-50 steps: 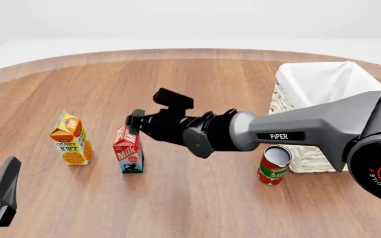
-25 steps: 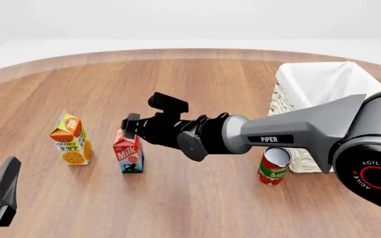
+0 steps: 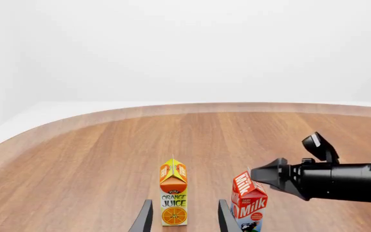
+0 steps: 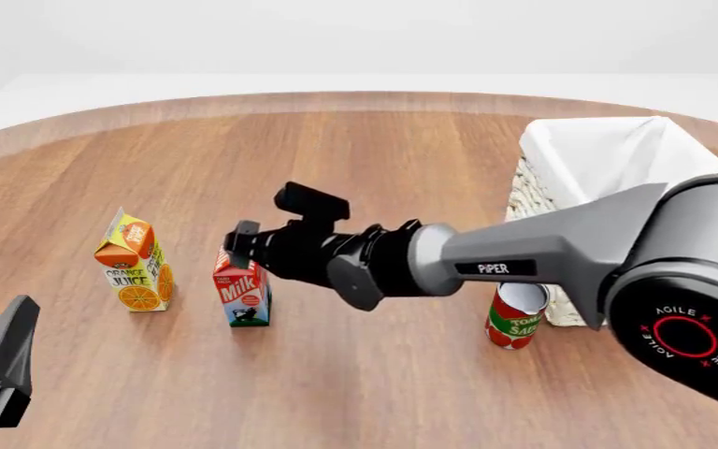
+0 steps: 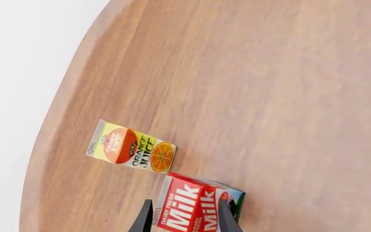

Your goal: Pick the milk and place it in the basket.

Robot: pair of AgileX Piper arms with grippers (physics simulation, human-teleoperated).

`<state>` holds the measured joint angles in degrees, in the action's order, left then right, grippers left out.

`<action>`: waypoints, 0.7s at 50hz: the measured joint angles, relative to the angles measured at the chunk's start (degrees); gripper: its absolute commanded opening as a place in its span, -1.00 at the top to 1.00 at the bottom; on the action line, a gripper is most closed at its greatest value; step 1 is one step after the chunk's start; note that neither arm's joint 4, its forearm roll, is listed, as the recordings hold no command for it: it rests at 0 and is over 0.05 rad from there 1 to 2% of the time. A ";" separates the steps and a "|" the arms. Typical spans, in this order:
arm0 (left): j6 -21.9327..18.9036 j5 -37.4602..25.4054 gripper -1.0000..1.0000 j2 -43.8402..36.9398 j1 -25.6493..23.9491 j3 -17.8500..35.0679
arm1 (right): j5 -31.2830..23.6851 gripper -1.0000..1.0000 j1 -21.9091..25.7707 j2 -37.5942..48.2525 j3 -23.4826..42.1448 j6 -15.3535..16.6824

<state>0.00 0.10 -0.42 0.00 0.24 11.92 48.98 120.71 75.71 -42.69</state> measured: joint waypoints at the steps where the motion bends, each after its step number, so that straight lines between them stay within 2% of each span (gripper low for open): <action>1: 0.00 0.00 -1.00 0.00 0.00 0.00 | 0.04 -1.00 0.04 0.06 0.03 -0.05; 18: 0.00 0.00 -1.00 0.00 0.00 0.00 | 0.84 -1.00 0.64 1.23 0.51 -1.18; 19: 0.00 0.00 -1.00 0.00 0.00 0.00 | 0.94 1.00 0.67 1.28 0.49 -1.29; 35: 0.00 0.00 -1.00 0.00 0.00 0.00 | 3.13 1.00 0.58 0.82 -0.53 -3.28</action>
<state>0.00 0.10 -0.42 0.00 0.24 15.05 49.56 121.53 75.19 -45.97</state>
